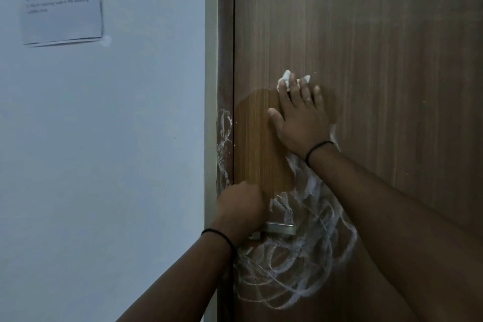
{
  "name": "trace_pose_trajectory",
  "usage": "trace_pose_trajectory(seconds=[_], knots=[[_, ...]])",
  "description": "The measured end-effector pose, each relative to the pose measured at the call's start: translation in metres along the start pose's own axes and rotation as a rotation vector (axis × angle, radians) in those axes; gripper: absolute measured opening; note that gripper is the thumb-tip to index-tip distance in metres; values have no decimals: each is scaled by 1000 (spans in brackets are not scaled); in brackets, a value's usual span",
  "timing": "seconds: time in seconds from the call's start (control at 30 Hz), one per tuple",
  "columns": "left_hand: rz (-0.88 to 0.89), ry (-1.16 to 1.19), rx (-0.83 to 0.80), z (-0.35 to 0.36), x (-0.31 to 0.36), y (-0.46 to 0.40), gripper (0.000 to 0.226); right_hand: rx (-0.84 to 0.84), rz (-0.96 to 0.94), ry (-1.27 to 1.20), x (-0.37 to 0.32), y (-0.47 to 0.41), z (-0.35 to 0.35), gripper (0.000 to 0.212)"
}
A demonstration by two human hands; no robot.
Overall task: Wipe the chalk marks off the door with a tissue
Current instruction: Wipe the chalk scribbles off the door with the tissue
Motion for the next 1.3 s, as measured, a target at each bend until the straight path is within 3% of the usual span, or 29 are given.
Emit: trace_pose_trajectory(seconds=[0.17,0.3,0.37,0.5,0.67,0.83,0.93,1.1,1.2,1.3], knots=[[25,32,91,3,-7,3,28,-128,-282,42,-71,1,34,66],[36,10,137,6,-7,4,25,-164,-347,94,-78,21,50,61],[45,-10,146,5,-6,3,22,-121,-315,96,-67,8,39,61],[53,-65,86,7,-6,-2,20,28,-66,46,-19,-15,6,64],[13,-57,95,12,-2,-1,13,86,155,-1,41,54,3,65],[46,-168,220,22,2,6,30,-74,83,76,52,126,22,61],[68,-247,244,27,-1,9,40,-29,142,73,66,111,7,61],[120,-64,268,35,4,3,59,-82,55,14,42,82,8,65],[140,10,299,46,7,4,60,-155,-71,52,37,108,19,64],[142,56,310,62,3,10,64,-171,-63,96,60,132,22,61]])
Point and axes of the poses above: each hand's wrist, its own y-axis away from the middle knuckle, its own z-axis out of the palm, x = y × z, the point moved 4 cm from there along -y, towards the middle knuckle, and after that the axes turned 9 degrees about -y, right-handed, at the moved point
